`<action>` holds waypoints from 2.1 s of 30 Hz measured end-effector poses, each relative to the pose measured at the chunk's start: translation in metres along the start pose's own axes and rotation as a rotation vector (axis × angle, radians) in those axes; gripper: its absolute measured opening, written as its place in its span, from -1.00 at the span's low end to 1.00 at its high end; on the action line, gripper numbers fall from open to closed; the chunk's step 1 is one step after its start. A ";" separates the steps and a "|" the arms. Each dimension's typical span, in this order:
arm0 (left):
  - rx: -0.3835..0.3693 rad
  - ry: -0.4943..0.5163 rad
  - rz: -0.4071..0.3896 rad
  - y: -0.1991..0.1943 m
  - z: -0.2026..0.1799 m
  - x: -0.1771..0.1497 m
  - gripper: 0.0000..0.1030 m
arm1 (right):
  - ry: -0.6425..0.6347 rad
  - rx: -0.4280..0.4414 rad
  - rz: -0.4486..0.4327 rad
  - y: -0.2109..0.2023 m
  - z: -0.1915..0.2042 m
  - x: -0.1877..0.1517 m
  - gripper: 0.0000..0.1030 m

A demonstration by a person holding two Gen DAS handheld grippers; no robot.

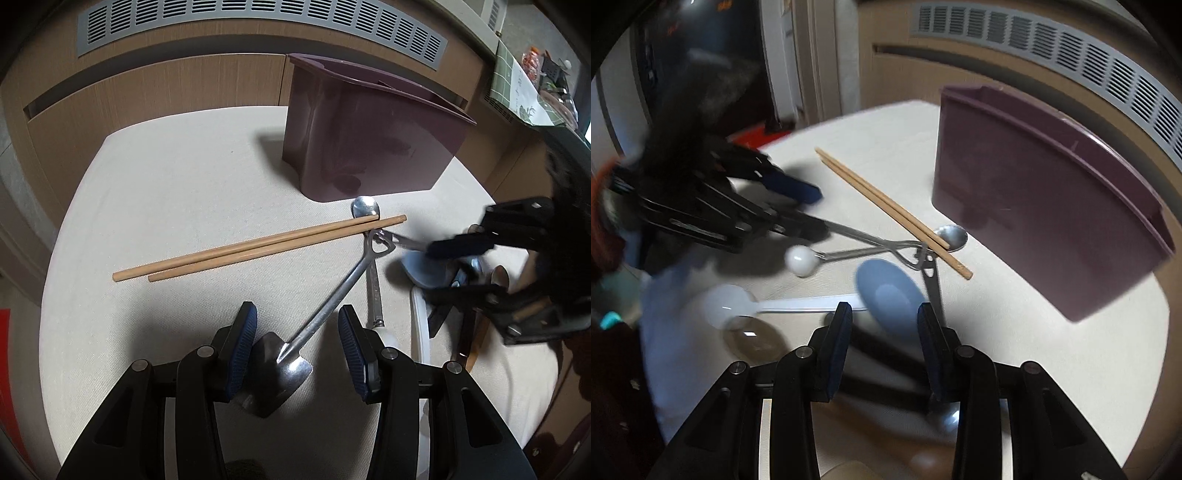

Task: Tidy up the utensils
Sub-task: 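Grasp the white-handled ladle with the left gripper while the right grasps the blue spoon, then lower the ladle and blue spoon into the maroon caddy and open both grippers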

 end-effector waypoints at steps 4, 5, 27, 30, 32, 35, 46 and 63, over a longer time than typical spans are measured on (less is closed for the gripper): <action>-0.001 -0.002 -0.015 0.000 0.000 0.000 -0.09 | -0.003 0.009 0.010 0.013 -0.012 0.007 -0.38; 0.005 0.011 -0.018 0.000 -0.001 -0.001 -0.09 | 0.010 0.026 0.007 0.015 -0.015 0.010 -0.38; -0.003 0.003 -0.137 -0.033 -0.049 -0.017 -0.12 | 0.448 -0.095 -0.365 -0.113 -0.045 0.010 -0.88; 0.024 -0.057 -0.080 -0.017 -0.048 -0.024 -0.27 | 0.468 -0.117 -0.379 -0.118 -0.043 0.007 -0.88; 0.045 -0.072 -0.090 -0.014 -0.048 -0.022 -0.33 | 0.491 -0.113 -0.382 -0.121 -0.042 0.001 -0.88; 0.076 -0.077 -0.092 -0.013 -0.048 -0.013 -0.57 | 0.525 -0.139 -0.396 -0.123 -0.042 -0.006 -0.88; 0.114 -0.024 -0.353 -0.110 -0.050 0.054 -0.57 | 0.595 -0.126 -0.487 -0.153 -0.050 -0.009 -0.88; -0.014 -0.006 -0.606 -0.204 -0.071 0.158 -0.57 | 0.445 -0.105 -0.824 -0.245 -0.071 0.072 -0.87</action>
Point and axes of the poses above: each gripper's, at about its wrist camera, not at the fingertips, and y roughly the way its jaws point, z to its left, x to its top, the point moved 8 cm from there along y, roughly the way its jaws point, and after that the axes turned 3 degrees about x, right-handed, at the moved point
